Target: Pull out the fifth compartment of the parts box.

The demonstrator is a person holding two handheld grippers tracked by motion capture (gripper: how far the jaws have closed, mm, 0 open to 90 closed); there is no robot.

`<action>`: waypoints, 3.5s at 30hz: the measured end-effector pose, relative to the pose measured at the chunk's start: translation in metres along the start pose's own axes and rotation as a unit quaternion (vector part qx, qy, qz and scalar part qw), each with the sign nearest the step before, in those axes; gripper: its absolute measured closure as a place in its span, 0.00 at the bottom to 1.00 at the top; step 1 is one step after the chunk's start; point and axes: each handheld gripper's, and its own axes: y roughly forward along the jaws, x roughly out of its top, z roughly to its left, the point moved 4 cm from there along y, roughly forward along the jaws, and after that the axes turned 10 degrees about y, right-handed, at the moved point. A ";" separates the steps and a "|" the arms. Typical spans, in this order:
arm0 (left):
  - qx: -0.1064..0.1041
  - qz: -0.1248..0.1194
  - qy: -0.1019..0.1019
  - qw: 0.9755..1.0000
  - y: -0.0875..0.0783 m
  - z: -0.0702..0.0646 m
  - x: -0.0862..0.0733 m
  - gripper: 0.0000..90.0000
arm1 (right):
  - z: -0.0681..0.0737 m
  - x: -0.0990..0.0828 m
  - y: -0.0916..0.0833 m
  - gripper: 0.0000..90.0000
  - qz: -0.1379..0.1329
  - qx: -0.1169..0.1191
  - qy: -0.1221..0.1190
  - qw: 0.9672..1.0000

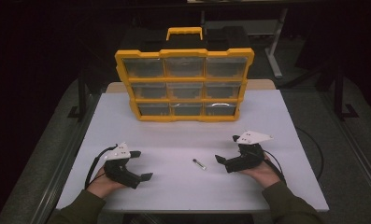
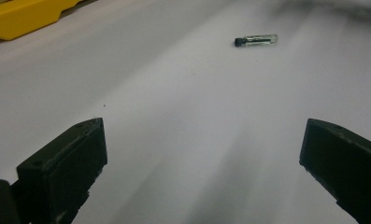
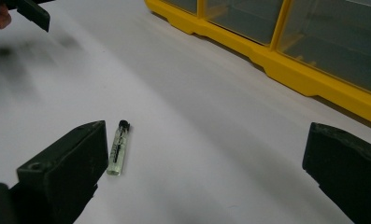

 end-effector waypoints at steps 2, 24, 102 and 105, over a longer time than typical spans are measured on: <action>-0.001 0.000 -0.001 1.000 0.000 0.000 0.000 0.00 | 0.000 0.001 0.001 0.00 0.000 0.000 -0.001 1.000; -0.003 -0.001 -0.008 1.000 0.000 0.000 0.000 0.00 | -0.001 0.010 0.012 0.00 -0.001 0.005 0.001 1.000; -0.010 0.004 -0.010 1.000 0.002 -0.003 0.000 0.00 | -0.012 0.044 0.056 0.00 -0.006 0.017 -0.004 1.000; -0.010 0.003 -0.011 1.000 0.002 -0.003 0.000 0.00 | -0.011 0.045 0.058 0.00 -0.007 0.020 -0.005 1.000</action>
